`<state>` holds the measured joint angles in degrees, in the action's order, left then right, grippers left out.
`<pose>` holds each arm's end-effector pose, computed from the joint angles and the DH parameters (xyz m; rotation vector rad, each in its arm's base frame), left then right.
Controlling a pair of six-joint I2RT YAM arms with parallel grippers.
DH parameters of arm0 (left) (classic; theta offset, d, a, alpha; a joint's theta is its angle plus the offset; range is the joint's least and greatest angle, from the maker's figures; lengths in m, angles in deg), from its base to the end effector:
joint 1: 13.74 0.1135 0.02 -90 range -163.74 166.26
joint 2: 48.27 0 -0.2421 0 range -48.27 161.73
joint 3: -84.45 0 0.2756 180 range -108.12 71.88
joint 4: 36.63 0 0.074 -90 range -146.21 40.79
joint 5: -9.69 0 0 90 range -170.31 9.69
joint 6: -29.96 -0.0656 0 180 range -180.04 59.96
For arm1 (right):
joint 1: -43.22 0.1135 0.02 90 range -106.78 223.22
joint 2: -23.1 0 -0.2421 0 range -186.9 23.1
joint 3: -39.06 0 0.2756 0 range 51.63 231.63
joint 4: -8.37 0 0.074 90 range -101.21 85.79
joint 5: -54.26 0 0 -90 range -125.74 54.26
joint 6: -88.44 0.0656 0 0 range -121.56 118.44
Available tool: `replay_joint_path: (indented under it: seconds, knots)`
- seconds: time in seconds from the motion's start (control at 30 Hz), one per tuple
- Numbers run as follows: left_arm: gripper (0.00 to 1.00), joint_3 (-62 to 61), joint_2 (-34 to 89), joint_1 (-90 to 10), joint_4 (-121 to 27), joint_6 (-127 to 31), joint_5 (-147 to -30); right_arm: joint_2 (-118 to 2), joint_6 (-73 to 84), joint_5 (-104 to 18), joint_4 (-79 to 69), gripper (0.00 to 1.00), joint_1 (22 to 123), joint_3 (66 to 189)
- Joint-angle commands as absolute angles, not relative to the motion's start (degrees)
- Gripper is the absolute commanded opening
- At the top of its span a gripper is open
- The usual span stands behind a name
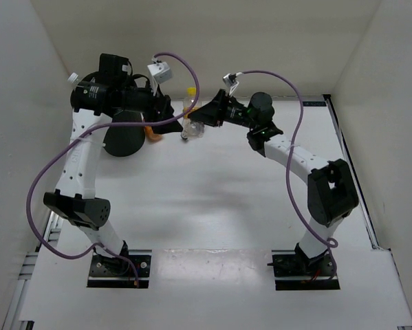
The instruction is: Put the plastic bottles in the bin
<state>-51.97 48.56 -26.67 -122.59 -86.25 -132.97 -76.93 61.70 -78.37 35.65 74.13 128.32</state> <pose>0.3194 -0.1268 0.4472 1.1091 1.8624 -0.9468 0.3634 0.2693 0.3351 -0.3226 1.5974 1.8005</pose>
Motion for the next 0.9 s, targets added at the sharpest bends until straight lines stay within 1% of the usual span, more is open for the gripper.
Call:
replay_joint_path:
  seconds: [0.0,0.07,0.23,0.3,0.4,0.6,0.87]
  knots:
    - [1.00,-52.0,45.8,-28.3,-123.5,-88.4,-136.0,-76.4,69.7,-82.8,51.3,0.00,75.6,132.2]
    - [1.00,-50.6,45.2,-28.3,-123.5,-88.4,-135.5,-78.2,71.7,-82.2,55.2,0.00,75.6,132.8]
    - [1.00,-48.7,44.7,-28.3,-122.6,-86.4,-131.6,-82.5,83.7,-79.1,66.4,0.00,75.6,136.6]
    - [1.00,-48.1,44.0,-28.3,-119.8,-84.5,-127.6,-83.8,85.1,-79.1,68.2,0.00,75.6,137.2]
    - [1.00,-48.6,43.5,-27.8,-117.4,-81.8,-126.9,-83.8,84.0,-78.5,67.4,0.00,76.8,137.9]
    - [1.00,-52.9,43.0,-27.3,-116.9,-80.4,-133.6,-82.1,79.0,-79.1,62.7,0.00,78.5,136.6]
    - [1.00,-51.7,43.0,-26.7,-116.4,-79.6,-140.3,-82.6,78.9,-77.5,62.7,0.00,79.1,137.7]
